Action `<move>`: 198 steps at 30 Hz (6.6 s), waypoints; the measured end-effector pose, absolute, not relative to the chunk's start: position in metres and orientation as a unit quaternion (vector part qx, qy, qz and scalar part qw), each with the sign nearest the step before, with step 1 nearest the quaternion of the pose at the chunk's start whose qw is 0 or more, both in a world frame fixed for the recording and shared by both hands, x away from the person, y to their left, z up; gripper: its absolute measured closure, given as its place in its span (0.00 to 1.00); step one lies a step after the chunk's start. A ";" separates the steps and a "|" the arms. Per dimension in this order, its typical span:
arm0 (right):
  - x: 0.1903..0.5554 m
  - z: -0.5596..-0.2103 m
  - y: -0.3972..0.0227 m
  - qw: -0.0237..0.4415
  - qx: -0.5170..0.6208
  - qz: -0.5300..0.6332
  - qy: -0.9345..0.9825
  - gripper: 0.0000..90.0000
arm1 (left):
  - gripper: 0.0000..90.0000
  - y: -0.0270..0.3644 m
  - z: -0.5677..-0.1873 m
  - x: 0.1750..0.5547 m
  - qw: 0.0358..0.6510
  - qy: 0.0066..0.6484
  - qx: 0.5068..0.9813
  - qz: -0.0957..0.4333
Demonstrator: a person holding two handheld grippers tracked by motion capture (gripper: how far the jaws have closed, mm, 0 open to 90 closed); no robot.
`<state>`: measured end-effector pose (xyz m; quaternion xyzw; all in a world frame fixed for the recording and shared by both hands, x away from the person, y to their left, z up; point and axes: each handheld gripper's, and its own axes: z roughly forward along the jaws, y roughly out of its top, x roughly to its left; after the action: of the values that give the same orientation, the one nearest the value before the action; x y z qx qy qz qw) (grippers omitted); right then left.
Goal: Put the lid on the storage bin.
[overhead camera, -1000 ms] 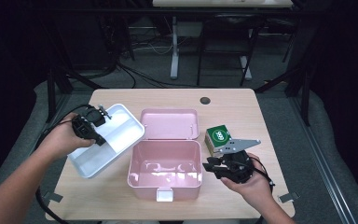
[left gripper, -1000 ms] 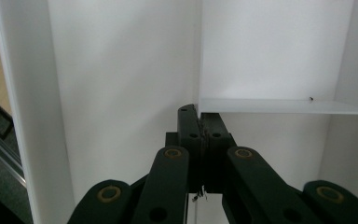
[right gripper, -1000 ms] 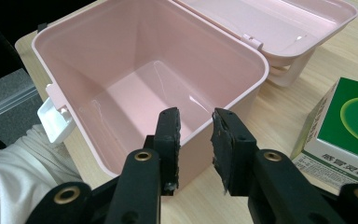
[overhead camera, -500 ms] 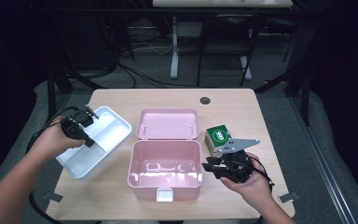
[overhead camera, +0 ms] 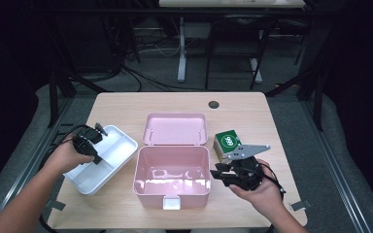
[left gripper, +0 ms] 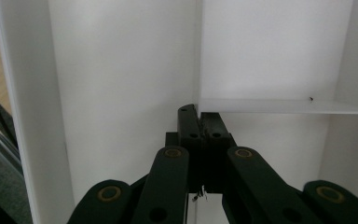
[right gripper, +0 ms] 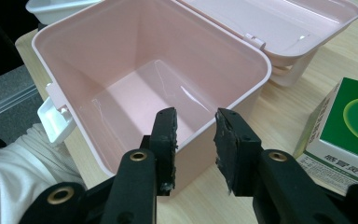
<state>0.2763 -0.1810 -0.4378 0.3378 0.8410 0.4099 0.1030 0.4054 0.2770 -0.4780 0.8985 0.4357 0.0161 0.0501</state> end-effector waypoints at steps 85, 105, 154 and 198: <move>0.321 -0.429 -0.191 0.178 0.370 0.343 0.845 0.48 | 0.57 0.267 -0.476 0.368 0.188 0.434 0.879 0.062; 0.380 -0.440 -0.196 0.145 0.463 0.269 0.832 0.26 | 0.51 0.266 -0.470 0.354 0.208 0.421 0.879 0.077; 0.457 -0.492 -0.188 0.066 0.561 0.123 0.816 0.14 | 0.43 0.270 -0.463 0.354 0.201 0.454 0.863 0.099; 0.461 -0.494 -0.181 0.028 0.525 0.055 0.849 0.17 | 0.45 0.268 -0.463 0.353 0.201 0.451 0.865 0.093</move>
<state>0.4613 -0.1814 -0.4940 0.5245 0.8492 0.0548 0.0284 0.3533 0.2681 -0.4634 0.8645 0.4512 0.0928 0.2009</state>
